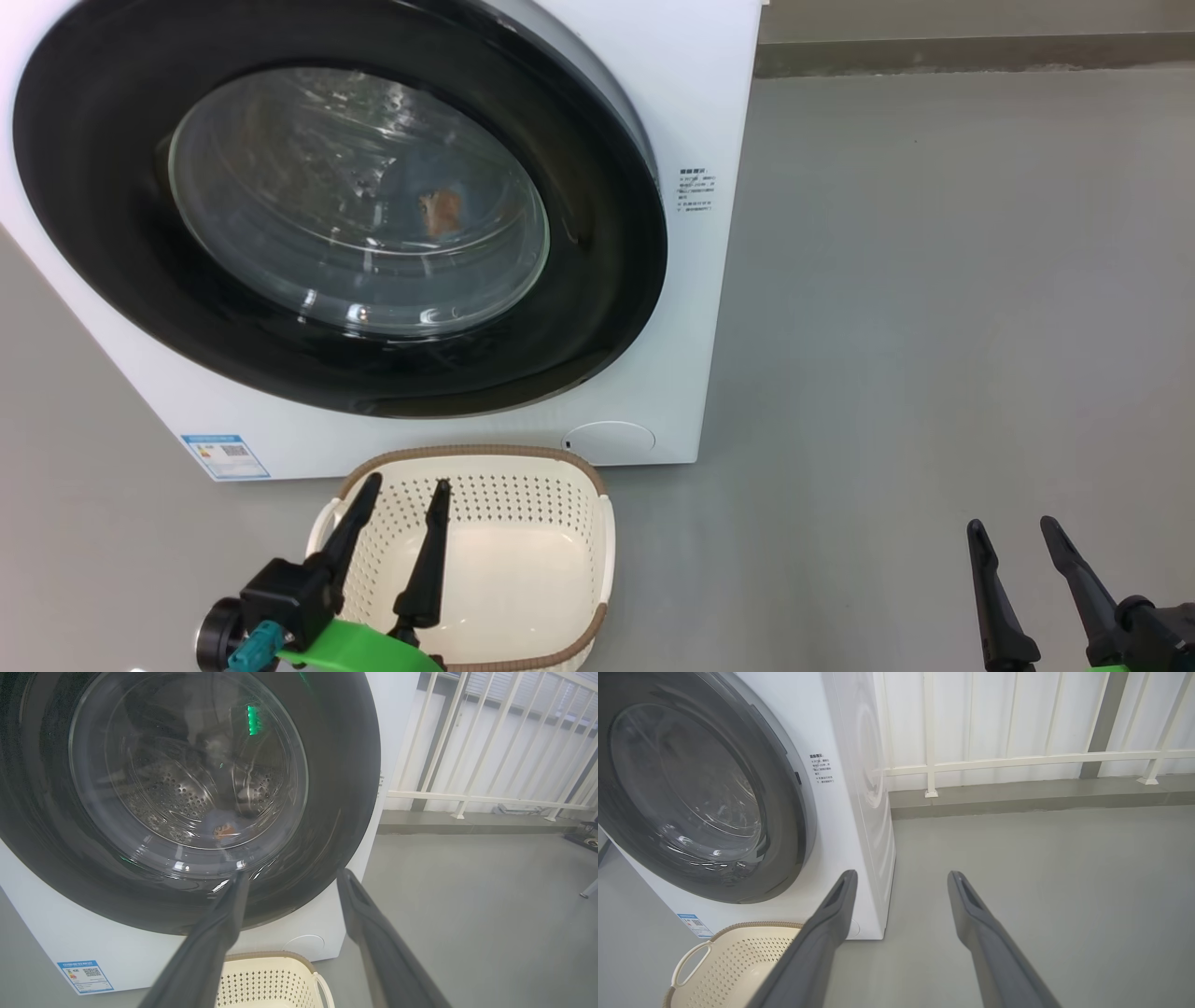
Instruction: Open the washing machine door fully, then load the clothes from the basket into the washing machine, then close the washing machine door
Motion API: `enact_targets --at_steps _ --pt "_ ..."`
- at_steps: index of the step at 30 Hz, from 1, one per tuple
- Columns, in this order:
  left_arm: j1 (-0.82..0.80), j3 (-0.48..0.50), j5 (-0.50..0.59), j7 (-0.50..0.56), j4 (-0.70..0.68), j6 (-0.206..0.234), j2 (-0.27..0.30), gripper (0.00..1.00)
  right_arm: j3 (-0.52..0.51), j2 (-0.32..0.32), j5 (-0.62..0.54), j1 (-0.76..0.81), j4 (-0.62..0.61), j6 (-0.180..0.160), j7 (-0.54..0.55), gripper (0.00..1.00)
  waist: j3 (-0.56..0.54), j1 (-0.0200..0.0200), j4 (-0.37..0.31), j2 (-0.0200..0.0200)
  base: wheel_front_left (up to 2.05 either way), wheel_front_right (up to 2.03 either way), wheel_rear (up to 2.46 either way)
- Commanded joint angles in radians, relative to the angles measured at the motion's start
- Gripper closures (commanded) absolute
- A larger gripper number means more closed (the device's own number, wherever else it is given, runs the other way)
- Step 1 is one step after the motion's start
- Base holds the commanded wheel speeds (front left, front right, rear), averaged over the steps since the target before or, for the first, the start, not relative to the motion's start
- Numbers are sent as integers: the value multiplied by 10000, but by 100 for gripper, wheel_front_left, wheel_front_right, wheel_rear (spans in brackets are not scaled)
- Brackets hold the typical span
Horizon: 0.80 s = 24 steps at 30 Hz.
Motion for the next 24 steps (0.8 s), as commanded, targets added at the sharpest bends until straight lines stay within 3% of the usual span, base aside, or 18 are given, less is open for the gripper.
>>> enact_targets --at_steps 1,10,11,20,24 --pt "-235 295 95 -92 -179 -19 135 0 235 -142 97 -204 -241 -2 -32 0 -2 0 8 0 0 0 0" --pt "-203 276 99 -92 -139 -19 120 0 284 -141 126 -163 -256 -2 36 0 -82 0 22 0 0 0 0" --pt "1 -15 2 2 35 0 -4 100 31 4 4 22 8 0 48 100 -83 0 22 0 0 0 0" --pt "635 -8 -295 139 620 1 -110 100 68 160 327 -27 899 0 77 100 -84 2 0 0 0 0 0" --pt "646 107 -717 246 552 1 -117 100 99 123 811 -125 963 0 112 100 -104 23 -35 0 0 0 0"
